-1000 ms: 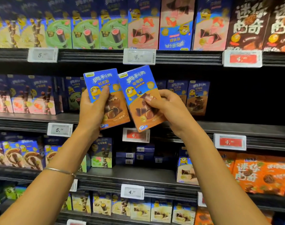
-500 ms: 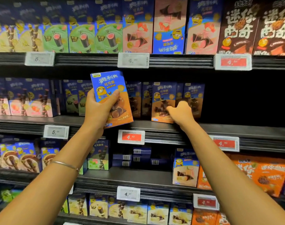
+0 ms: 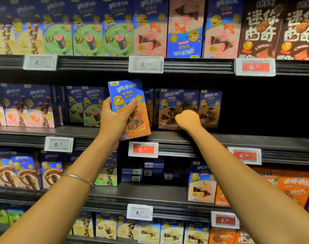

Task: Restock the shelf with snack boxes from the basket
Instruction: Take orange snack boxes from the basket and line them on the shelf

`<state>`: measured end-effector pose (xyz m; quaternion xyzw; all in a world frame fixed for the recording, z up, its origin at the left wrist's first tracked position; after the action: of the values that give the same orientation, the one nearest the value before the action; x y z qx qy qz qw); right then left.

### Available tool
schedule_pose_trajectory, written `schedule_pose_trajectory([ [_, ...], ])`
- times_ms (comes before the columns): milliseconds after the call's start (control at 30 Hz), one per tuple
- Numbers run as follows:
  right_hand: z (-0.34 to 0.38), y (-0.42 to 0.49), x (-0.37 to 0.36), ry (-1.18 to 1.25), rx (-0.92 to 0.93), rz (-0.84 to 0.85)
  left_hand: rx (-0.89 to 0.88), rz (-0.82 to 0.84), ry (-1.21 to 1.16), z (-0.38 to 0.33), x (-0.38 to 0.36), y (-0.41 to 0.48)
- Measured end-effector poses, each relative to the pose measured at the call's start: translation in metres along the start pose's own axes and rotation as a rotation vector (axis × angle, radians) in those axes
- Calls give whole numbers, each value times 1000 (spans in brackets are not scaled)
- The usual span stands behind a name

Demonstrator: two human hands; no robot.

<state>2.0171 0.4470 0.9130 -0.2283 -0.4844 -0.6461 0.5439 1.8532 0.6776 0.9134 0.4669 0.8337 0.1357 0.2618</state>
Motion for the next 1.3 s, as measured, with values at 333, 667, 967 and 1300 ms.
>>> schedule_pose_trajectory([
  [333, 7, 11, -10, 75, -67, -6, 0, 13, 7, 4, -1, 3],
  [667, 17, 12, -6, 158, -84, -21, 29, 38, -16, 0, -7, 1],
  [967, 63, -78, 30, 701, 259, 6, 43, 41, -103, 0, -17, -8],
  [1300, 50, -110, 51, 723, 294, 47, 52, 138, -223, -8, -55, -20],
])
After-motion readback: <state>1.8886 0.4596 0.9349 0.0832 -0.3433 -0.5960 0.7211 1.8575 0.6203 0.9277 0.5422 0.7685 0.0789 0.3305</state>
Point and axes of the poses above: each hand's wrist, its own y-axis towards the middle knuckle, its own x-axis out of the back of the hand, z = x × y, the point moved 8 cm from there along y, towards the middle knuckle, and after that the axes turned 6 degrees about -y, right-handed, at the moved point
